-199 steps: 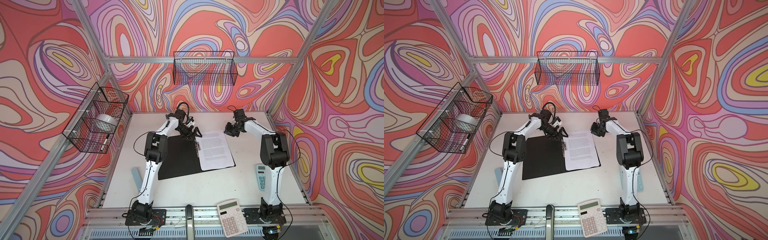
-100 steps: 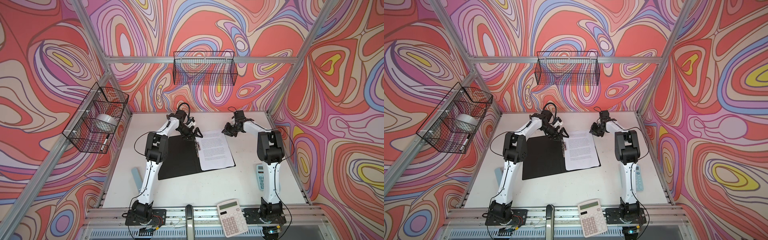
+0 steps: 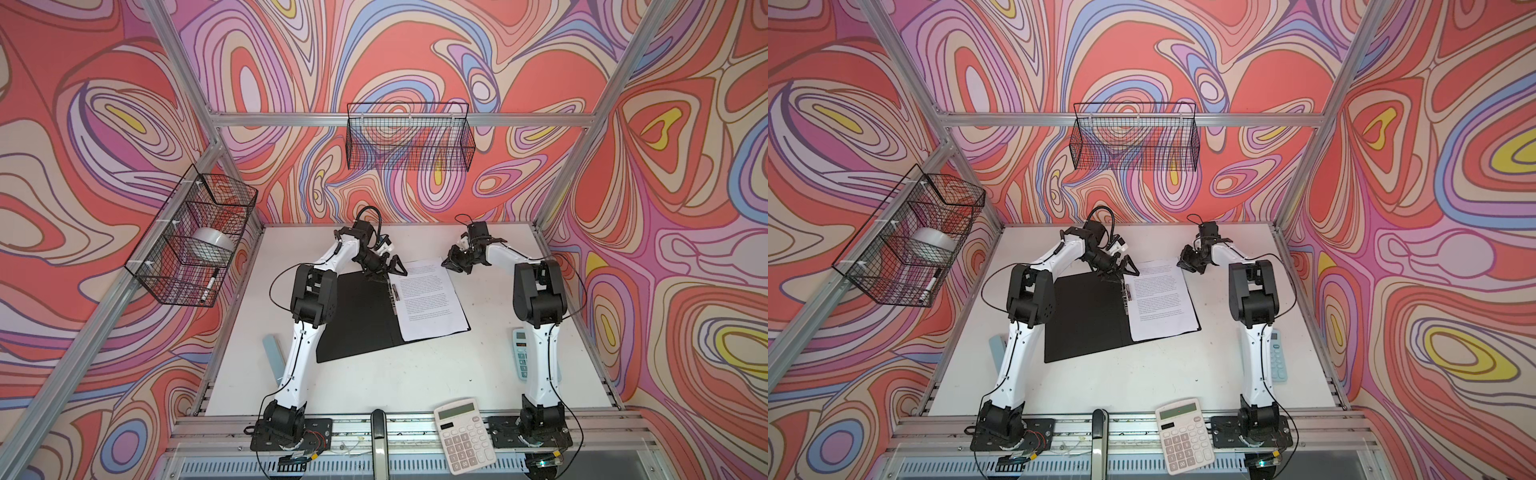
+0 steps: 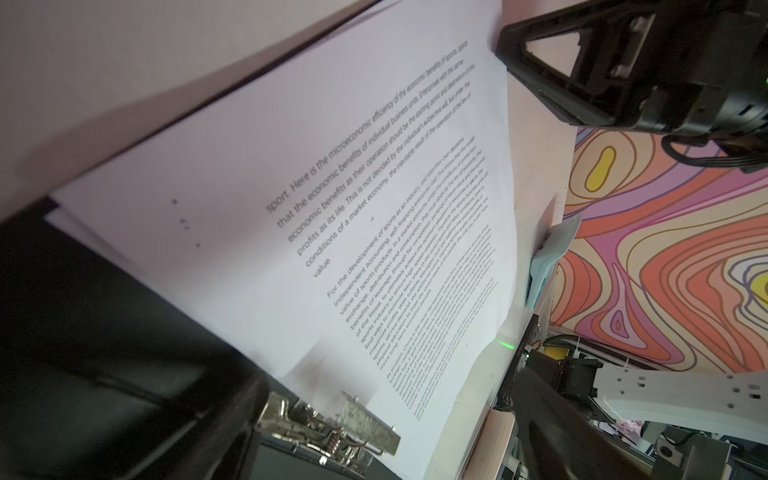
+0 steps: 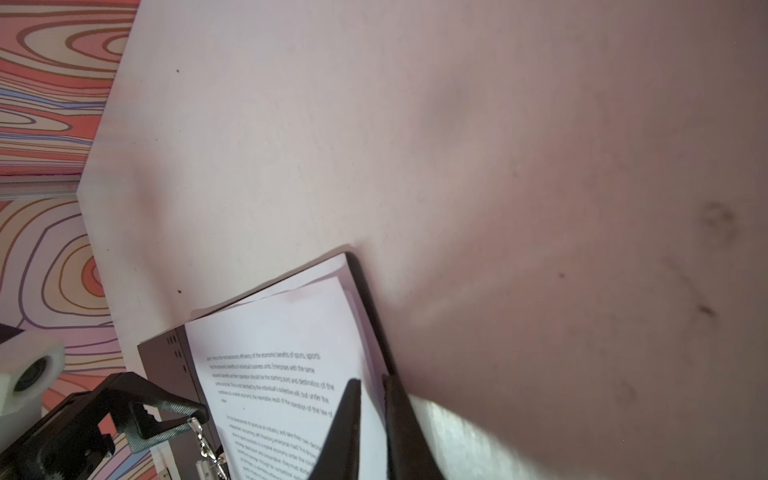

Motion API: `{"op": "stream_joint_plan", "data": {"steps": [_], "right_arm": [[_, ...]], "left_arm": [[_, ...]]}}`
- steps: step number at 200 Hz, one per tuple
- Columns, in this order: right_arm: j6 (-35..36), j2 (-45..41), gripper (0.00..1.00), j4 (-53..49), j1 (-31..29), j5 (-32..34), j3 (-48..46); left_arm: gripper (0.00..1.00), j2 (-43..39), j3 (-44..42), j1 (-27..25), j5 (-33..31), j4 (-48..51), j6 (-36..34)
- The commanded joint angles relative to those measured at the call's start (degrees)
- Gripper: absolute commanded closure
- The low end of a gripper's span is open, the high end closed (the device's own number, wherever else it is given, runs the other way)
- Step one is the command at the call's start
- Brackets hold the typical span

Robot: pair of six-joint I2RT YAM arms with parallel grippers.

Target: Put the files into the folder

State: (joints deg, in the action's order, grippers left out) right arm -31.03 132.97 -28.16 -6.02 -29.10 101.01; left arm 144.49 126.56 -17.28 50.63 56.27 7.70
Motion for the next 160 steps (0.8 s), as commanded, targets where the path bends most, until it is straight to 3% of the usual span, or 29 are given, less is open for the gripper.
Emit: {"op": "stream_joint_plan", "data": {"steps": [1,25,62,160], "right_arm": [[0.9,-0.8,0.88,1.8,0.1,-2.0,-1.3],[1.3,-0.7,0.88,1.6,0.1,-3.2,-1.2],[1.9,-0.8,0.79,0.3,0.2,-1.5,-0.8],[1.3,-4.6,0.72,-2.9,1.1,8.0,5.3]], "left_arm": [[0.08,0.5,1.1,-0.6,1.2,1.0,-1.0],[0.08,0.5,1.1,-0.6,1.6,0.9,-0.8],[0.08,-0.1,1.0,-0.6,1.8,1.3,-1.1],[0.09,-9.2,-7.5,-1.5,3.5,-0.7,-2.6]]}}
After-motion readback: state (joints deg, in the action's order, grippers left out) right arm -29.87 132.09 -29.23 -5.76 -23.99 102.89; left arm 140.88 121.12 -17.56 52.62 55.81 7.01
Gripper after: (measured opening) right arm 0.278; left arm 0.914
